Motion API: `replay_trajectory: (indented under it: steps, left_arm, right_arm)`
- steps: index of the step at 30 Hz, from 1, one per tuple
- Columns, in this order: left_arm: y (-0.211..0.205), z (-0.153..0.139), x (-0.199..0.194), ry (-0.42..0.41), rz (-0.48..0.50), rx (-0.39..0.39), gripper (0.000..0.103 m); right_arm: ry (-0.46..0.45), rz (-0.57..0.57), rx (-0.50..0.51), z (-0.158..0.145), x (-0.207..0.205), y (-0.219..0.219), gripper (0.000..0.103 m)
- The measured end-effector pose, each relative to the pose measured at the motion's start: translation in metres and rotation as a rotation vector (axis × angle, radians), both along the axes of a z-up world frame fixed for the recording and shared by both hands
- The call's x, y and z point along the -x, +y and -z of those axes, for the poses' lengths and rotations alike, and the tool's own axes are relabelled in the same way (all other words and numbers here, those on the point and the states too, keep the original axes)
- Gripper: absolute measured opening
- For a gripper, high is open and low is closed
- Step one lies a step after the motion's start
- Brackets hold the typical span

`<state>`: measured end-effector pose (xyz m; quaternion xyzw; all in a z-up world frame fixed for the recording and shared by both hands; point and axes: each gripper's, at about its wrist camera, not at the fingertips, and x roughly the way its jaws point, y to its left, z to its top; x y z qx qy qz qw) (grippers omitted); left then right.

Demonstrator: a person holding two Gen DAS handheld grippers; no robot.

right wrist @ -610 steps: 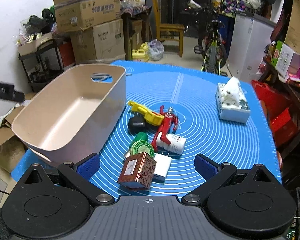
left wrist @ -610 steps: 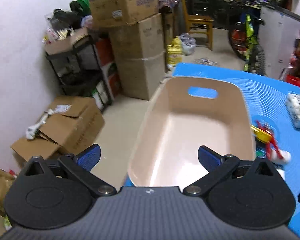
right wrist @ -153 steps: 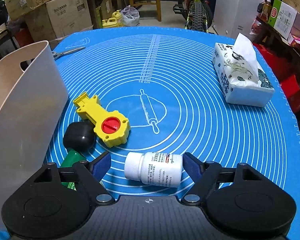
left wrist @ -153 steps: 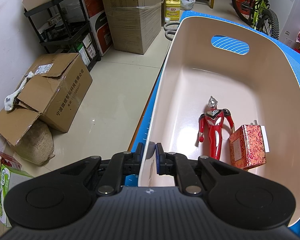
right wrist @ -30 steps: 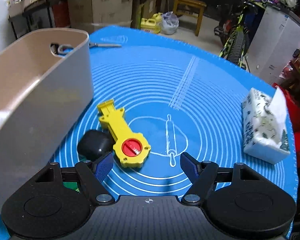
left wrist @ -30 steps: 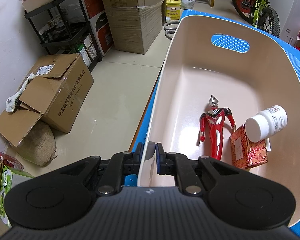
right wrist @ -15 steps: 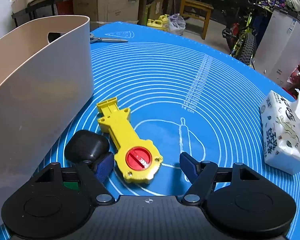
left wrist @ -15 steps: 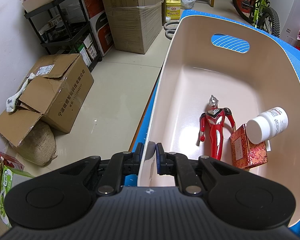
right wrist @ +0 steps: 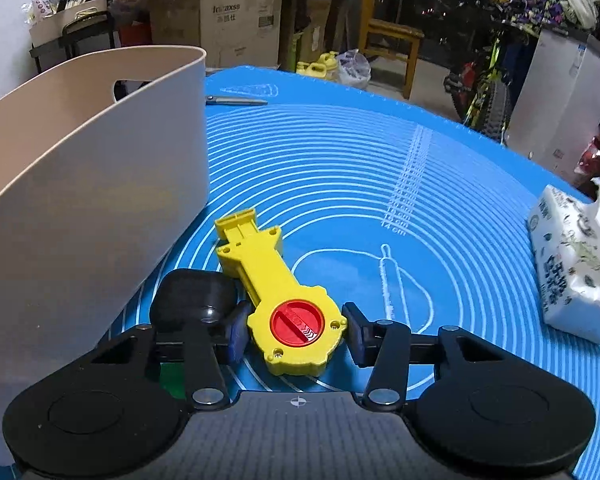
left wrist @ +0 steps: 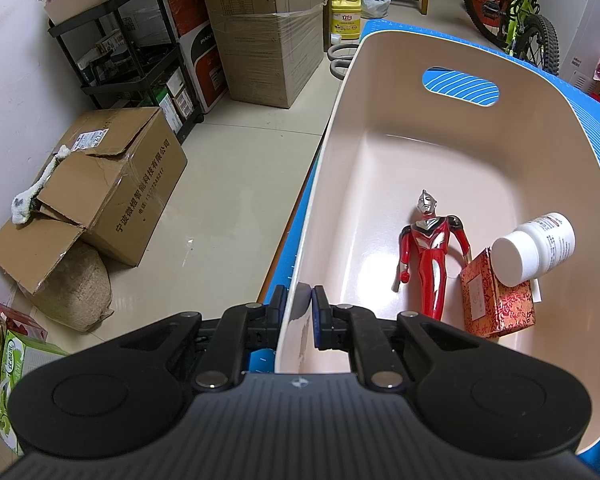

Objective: Organize rigid objects
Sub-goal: 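Move the right gripper back to the mat and grasp the yellow-red toy, then carry the yellow toy into the bin and open the right gripper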

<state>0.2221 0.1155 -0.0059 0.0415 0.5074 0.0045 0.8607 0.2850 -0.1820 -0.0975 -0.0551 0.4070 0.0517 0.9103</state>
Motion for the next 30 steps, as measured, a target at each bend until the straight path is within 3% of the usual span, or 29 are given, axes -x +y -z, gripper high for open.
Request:
replay_trajectory:
  steps: [10, 30]
  left_arm:
    - [-0.003, 0.002, 0.001, -0.001, -0.003, -0.001, 0.015]
    - [-0.004, 0.002, 0.001, -0.001, -0.004, -0.001, 0.015]
  right_arm:
    - [-0.07, 0.013, -0.005, -0.025, 0.024, -0.011, 0.054]
    - [-0.286, 0.033, -0.027, -0.116, 0.047, -0.004, 0.054]
